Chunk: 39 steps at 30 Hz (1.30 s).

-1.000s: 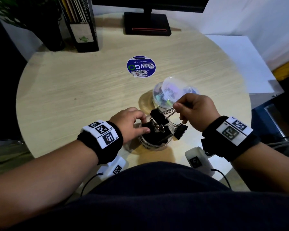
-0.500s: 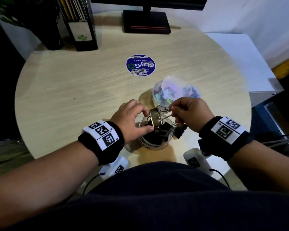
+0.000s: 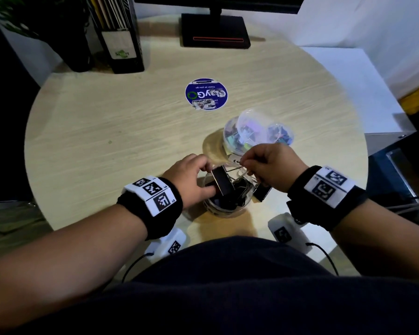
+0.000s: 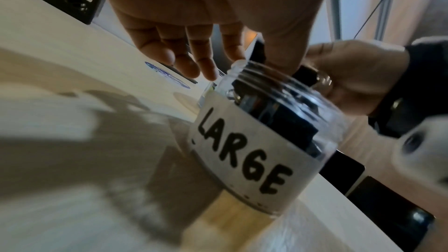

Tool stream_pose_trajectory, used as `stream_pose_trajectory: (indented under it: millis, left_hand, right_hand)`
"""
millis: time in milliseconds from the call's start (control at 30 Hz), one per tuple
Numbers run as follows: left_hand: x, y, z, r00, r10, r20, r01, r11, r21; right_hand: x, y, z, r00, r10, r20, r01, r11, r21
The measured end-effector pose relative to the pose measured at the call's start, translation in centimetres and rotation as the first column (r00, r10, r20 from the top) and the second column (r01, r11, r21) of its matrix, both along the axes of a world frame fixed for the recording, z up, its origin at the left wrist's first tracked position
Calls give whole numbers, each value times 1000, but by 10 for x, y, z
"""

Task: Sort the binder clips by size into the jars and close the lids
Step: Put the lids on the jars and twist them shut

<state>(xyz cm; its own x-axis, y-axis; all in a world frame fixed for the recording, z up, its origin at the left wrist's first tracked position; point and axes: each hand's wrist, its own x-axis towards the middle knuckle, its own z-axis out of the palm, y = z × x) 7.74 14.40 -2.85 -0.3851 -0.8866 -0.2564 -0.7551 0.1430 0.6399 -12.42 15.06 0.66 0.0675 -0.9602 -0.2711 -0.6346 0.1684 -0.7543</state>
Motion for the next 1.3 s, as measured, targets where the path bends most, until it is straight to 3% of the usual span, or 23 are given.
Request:
stream_pose_trajectory:
  millis: [100,333,467,600,667,767,933,1067,1300]
  left_hand:
    - [2,1,-2,998,22,-54,-22,1000,-12]
    - [3,4,-3,985,67,-162,-52,994,92]
    - [8,0,-5,966,87,-245,-48,986,162]
    - [13,-4,-6,975,69,-210,-51,995,89]
    - [11,-5,-5,976,17,-217,-5,999,54]
    - [5,-6,-3,990,-39,-135,43,999,29]
    - [4,-6,-5,994,-32,-109,40,997,63]
    - [4,-5,-5,991,-3,-137,15,996,89]
    - [4,-3,-3,981,91,-171,-76,993,91]
  right_hand:
    - [-10,1,-6,961,73,-265,-82,996,-23]
    - [-14,4,-8,914,128,-386,-151,988,-30]
    - [-13,4,-4,962,24,-273,-57,992,-114]
    - [-5,8,6,997,-12,-70,1,989,-146]
    - [-2,11,10,988,88,-128,-103,988,-116]
    - [-5,11,5,922,194,-336,-238,967,-93]
    - [-22,9,-3,917,102,-385,-146,986,-86]
    - [-23,9,-4,904,110,-413,-152,986,-71]
    - [-9,7,-3,926,50,-373,-96,990,-106]
